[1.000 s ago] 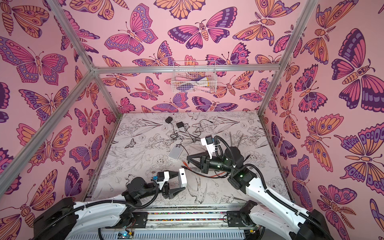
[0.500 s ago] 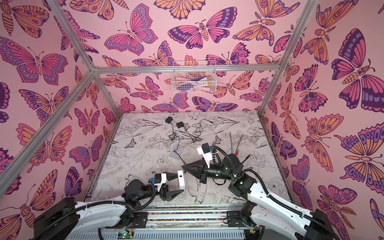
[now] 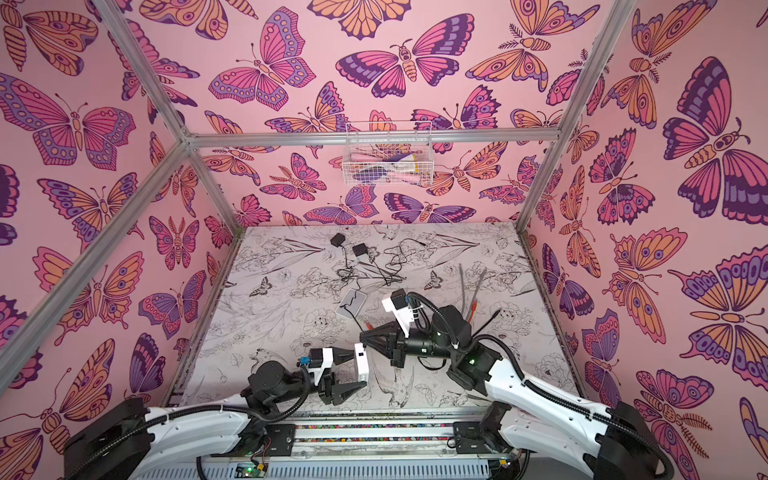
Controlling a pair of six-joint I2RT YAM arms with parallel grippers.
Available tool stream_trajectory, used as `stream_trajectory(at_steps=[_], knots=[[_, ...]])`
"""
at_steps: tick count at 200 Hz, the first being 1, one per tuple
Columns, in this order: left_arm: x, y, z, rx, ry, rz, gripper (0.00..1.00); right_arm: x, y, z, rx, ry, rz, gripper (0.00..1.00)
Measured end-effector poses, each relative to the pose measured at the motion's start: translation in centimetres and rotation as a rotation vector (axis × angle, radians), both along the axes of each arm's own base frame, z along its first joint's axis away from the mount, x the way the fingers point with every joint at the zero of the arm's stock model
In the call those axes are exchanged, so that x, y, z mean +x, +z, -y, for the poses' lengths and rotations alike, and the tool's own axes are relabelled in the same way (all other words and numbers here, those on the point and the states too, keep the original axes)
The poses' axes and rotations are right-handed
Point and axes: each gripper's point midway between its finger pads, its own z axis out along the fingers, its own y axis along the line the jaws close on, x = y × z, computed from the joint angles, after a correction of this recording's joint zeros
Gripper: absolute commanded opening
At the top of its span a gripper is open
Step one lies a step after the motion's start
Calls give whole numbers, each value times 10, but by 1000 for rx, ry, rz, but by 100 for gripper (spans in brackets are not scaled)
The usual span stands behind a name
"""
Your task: Insert the plug into the switch port
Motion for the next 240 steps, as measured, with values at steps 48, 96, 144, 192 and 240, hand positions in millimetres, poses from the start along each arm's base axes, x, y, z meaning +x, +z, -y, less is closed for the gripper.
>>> stream_trajectory(at_steps=[48,96,144,192,240], knots=[[3,-2,-3,14,26,-12,0,4,-3,-5,-4,1,-3,0],[6,-4,-5,21,48,-19,0,2,-4,-8,-4,11,-4,0],[9,-4,-6,19,66,-23,0,-2,-5,-10,-6,22,-5,0],[9,-5,-5,16,66,-49,0,-2,-6,-8,-5,-2,12,0],[10,-10,-1,43,54,-121,0,-1,-12,-8,-11,-47,37,0]])
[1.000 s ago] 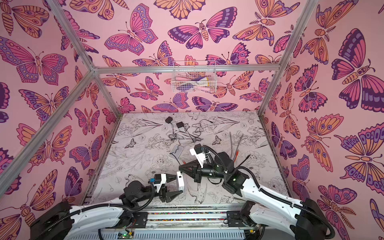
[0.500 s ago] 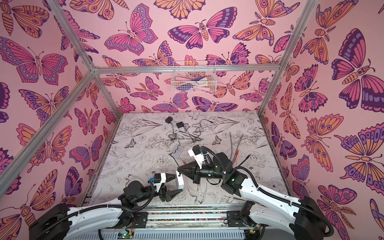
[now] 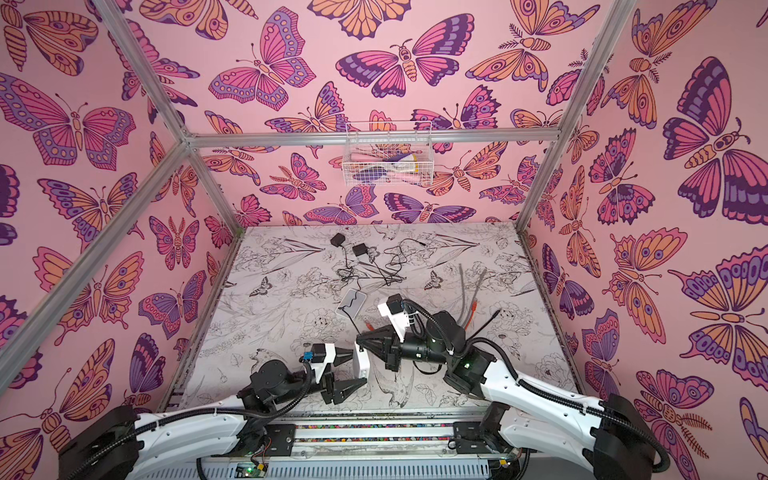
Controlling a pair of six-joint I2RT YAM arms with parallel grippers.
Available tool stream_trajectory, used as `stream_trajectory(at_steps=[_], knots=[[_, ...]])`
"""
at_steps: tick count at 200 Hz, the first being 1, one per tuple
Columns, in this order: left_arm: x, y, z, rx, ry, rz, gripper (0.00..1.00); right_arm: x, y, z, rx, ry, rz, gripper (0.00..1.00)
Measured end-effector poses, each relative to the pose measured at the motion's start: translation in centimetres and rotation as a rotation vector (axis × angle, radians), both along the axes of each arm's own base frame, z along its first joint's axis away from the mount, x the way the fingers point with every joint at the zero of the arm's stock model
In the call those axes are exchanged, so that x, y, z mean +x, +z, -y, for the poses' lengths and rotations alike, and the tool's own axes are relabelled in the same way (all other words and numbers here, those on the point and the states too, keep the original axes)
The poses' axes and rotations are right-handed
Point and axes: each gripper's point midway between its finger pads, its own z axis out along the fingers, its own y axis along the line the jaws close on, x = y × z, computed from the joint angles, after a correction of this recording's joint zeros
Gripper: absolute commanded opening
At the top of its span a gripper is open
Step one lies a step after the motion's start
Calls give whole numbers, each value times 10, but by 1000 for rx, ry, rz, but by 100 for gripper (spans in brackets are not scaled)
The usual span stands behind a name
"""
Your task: Insert the plug into the switch port
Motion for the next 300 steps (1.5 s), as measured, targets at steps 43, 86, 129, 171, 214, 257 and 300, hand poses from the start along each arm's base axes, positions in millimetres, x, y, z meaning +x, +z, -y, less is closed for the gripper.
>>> stream_trajectory(at_steps=[43,86,129,171,214,257,300], knots=[[2,-2,1,10,4,-29,0,3,-3,0,-4,-25,14,0],[1,2,-1,-1,11,-26,0,3,0,2,3,-37,25,0],[-1,6,-6,-21,24,1,0,1,3,3,11,-34,34,0],[-3,4,-6,-14,20,15,0,-5,3,-1,11,-25,36,0],[-6,-3,-8,3,17,41,0,-9,-3,-8,-6,-17,36,0],[-8,1,-13,-8,26,102,0,-13,0,-8,3,-6,49,0],[-11,13,-17,-31,28,171,0,-22,14,-10,20,16,75,0]])
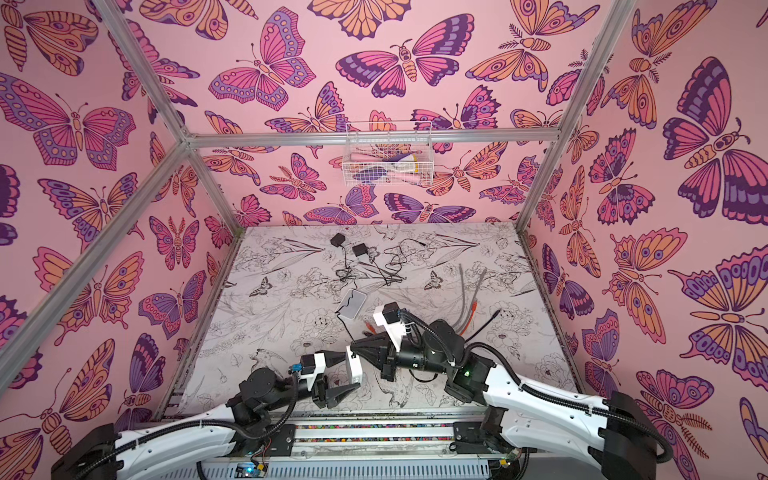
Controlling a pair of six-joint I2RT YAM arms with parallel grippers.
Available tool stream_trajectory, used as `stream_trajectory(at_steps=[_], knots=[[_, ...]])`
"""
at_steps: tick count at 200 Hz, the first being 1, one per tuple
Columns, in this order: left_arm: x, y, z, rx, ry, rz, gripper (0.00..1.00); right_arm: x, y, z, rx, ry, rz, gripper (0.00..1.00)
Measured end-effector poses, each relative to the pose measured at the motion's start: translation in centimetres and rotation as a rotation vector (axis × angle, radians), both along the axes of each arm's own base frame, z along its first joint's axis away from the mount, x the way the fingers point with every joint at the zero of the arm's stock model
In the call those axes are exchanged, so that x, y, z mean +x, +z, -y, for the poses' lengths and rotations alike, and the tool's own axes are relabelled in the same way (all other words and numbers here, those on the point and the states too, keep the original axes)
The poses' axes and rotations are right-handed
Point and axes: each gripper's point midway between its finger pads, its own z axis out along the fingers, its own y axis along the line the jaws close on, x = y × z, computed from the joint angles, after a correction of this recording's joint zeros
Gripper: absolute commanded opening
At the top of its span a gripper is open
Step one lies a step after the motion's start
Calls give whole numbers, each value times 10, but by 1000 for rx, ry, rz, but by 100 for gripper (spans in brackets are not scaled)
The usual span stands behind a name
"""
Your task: Insert the plug into the switch port
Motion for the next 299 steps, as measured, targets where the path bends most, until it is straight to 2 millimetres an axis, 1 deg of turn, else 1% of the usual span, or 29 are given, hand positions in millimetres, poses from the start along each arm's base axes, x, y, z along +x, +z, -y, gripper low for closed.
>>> stream_trajectory(at_steps=[36,89,124,162,193,231,299], knots=[[-1,0,-1,5,3,12,0,-1,0,-2,-13,3,12,0],[0,-6,-1,29,5,1,0,-1,-5,-6,-50,-7,24,0],[1,-6,-2,28,12,1,0,-1,-5,-7,-60,-18,40,0],[1,0,-5,10,22,11,0,-3,0,-11,-61,-38,71,0],[2,-2,-7,20,34,1,0,-1,-3,-13,-70,-57,78,0],[4,-2,-9,20,51,-2,0,0,-2,-10,-73,-78,82,0],[4,2,-10,12,56,25,0,-5,2,0,-86,-85,101,0]])
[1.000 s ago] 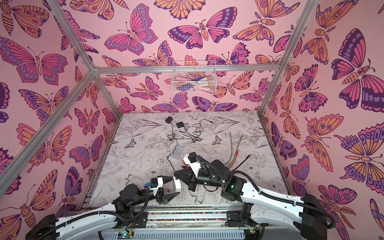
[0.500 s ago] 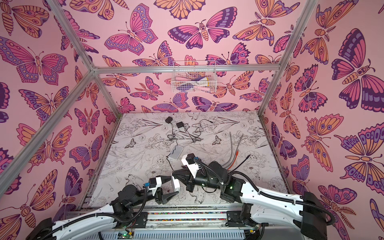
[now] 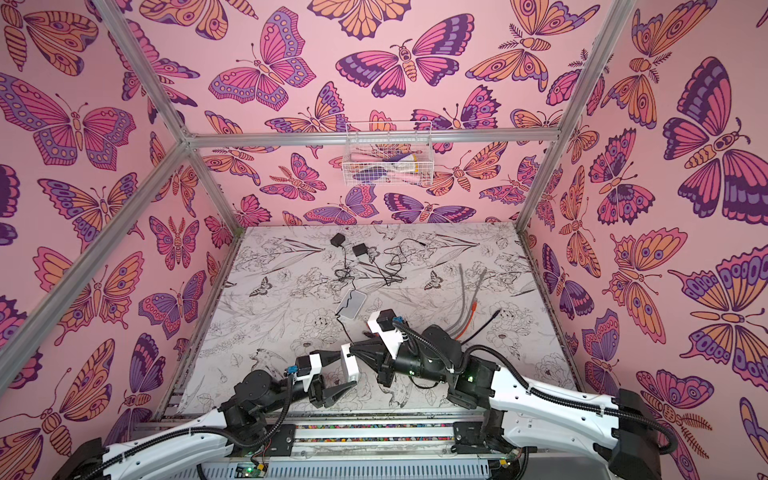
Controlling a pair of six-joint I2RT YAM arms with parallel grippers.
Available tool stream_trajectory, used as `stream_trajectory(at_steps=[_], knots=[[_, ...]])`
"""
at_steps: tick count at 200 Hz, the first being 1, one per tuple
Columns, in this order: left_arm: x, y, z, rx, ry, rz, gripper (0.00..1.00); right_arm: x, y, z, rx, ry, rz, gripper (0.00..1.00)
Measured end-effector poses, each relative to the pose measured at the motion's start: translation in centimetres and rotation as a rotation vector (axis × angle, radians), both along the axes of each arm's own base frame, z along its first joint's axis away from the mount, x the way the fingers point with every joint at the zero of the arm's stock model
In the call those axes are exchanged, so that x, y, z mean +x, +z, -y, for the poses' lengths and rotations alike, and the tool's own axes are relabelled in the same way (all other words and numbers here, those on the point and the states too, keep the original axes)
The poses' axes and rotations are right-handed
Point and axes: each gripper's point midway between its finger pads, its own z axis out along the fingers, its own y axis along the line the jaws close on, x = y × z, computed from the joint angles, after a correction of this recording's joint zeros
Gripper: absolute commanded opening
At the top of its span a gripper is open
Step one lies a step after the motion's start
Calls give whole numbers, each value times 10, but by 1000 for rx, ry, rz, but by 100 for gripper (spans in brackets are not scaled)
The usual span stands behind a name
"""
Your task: Insert the plug into the switch port
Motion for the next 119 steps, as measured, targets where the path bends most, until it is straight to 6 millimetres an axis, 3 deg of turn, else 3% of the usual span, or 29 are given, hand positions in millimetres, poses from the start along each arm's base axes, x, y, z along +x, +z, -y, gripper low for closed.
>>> stream_trajectory(at_steps=[119], knots=[[1,-3,0,14,8,1,0,1,-2,-8,-19,11,-2,0]])
